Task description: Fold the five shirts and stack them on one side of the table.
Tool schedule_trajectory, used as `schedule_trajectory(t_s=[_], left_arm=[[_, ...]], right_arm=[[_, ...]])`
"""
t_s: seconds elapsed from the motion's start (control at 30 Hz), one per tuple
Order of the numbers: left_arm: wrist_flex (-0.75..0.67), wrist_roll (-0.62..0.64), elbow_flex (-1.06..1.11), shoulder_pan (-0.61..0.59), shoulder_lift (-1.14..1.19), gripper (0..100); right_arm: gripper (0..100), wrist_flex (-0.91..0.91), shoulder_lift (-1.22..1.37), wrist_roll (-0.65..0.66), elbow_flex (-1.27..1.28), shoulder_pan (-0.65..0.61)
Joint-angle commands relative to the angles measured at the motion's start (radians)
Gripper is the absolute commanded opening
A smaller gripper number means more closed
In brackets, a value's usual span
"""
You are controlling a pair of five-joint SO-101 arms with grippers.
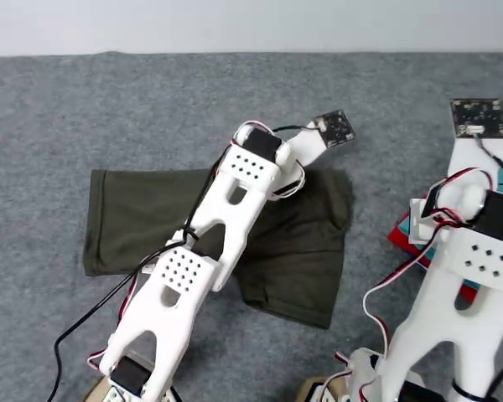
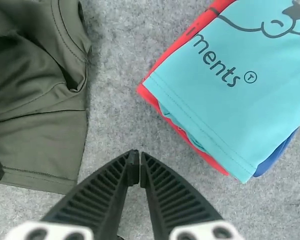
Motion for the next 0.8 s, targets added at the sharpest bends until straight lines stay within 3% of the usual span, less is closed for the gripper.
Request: schedule_trajectory(t_s=[0.0,0.2,0.4,0.6,0.77], left_arm=[[-0.035,0.011,-0.038,-0.002,-0.003,15],[0.054,0.011,-0.185,-0.017,-0.040,15],[0.229,0.011,-0.374,0.015,-0.040,15],[0.232,0.025,-0.386,0.028,-0.048,15],[0.235,0.028,-0.383,0.044,-0.049,15]], right_arm=[[1.0,-0.018,-0.019,-0.003,-0.008,0.019],[1.0,-0.016,-0.021,-0.003,-0.008,0.019],[1.0,-0.013,-0.024,-0.003,-0.008,0.019],[1.0,-0.005,-0.030,-0.002,-0.008,0.025],[1.0,-0.005,-0.033,0.055,-0.014,0.101]])
